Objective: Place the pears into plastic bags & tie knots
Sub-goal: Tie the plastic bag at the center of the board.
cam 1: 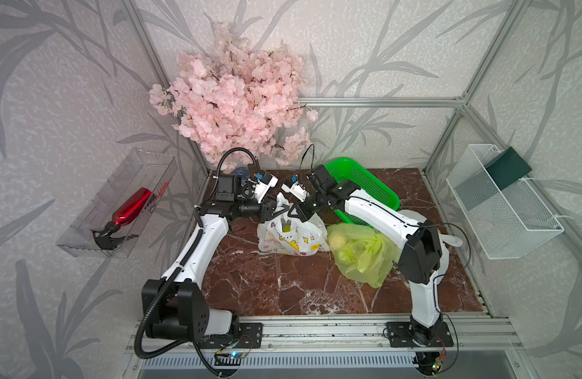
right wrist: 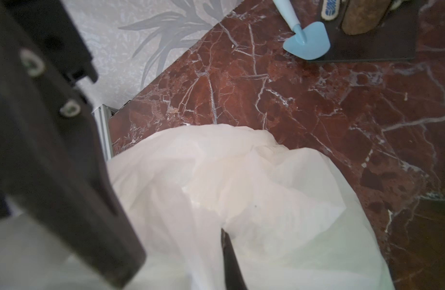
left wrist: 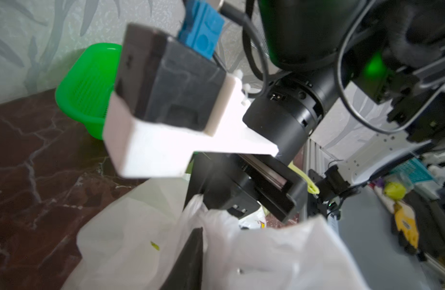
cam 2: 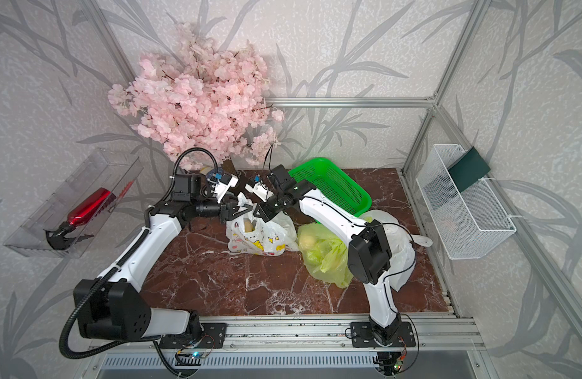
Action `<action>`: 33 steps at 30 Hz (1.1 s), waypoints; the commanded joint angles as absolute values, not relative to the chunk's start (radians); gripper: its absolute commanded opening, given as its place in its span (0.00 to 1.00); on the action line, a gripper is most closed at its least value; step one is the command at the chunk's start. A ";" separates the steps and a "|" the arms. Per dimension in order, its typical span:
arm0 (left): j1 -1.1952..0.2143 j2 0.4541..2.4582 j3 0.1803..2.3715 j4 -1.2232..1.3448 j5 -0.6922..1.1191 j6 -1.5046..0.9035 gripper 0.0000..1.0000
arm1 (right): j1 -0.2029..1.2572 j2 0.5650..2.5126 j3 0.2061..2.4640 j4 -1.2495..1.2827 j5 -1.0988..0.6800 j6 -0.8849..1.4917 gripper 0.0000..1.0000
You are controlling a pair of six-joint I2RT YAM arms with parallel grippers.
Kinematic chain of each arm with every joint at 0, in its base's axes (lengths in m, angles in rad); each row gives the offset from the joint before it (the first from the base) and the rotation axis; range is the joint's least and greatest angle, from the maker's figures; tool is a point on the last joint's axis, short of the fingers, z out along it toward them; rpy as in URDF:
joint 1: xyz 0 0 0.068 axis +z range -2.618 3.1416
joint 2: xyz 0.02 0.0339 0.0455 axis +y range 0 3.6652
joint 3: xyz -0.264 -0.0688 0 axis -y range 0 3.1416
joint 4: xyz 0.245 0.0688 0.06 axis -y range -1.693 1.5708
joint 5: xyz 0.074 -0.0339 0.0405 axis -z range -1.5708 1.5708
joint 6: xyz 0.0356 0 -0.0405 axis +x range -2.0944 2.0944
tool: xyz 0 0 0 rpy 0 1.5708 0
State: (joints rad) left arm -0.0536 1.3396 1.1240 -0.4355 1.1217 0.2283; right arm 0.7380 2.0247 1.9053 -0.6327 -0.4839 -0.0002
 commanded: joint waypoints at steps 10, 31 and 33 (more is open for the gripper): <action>-0.050 1.288 0.979 -0.273 1.128 0.080 0.57 | 0.749 1.923 1.761 -0.255 -0.404 0.030 0.00; -0.121 1.130 0.899 -0.170 1.128 -0.077 0.48 | 0.642 1.940 1.298 1.066 -0.700 0.524 0.00; -0.081 1.040 0.863 -0.155 1.023 -0.151 0.48 | 0.636 1.941 1.301 1.063 -0.702 0.530 0.00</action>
